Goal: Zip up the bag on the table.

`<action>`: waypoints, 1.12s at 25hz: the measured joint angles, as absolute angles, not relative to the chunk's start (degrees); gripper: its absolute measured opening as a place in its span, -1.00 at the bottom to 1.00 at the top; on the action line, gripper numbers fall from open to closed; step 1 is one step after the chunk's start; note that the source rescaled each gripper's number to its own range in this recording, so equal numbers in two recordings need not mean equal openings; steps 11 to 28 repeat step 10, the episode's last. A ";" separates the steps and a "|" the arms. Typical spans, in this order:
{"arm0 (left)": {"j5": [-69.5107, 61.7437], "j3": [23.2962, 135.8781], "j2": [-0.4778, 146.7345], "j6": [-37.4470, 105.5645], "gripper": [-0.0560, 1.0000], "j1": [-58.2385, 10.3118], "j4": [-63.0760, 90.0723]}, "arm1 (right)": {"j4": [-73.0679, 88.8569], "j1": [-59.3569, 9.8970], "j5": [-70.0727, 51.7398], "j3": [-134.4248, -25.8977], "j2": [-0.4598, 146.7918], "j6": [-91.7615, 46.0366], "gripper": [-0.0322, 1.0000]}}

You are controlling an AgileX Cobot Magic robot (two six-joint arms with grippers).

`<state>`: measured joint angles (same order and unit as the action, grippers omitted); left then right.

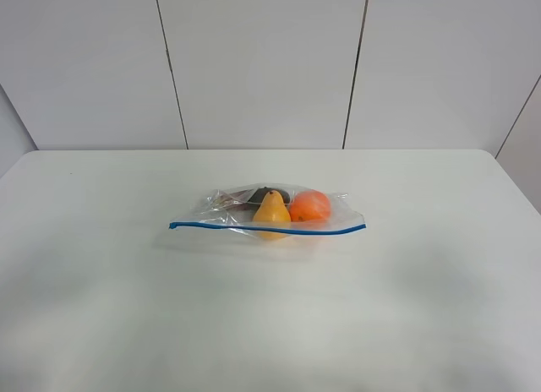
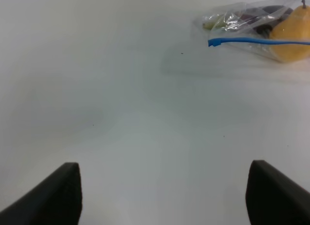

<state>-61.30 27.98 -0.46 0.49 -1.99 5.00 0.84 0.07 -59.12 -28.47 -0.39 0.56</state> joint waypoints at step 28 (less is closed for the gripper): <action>-61.30 27.98 -0.46 0.49 0.98 -1.99 5.00 | 0.84 0.07 -59.12 -28.47 -0.39 0.85 0.95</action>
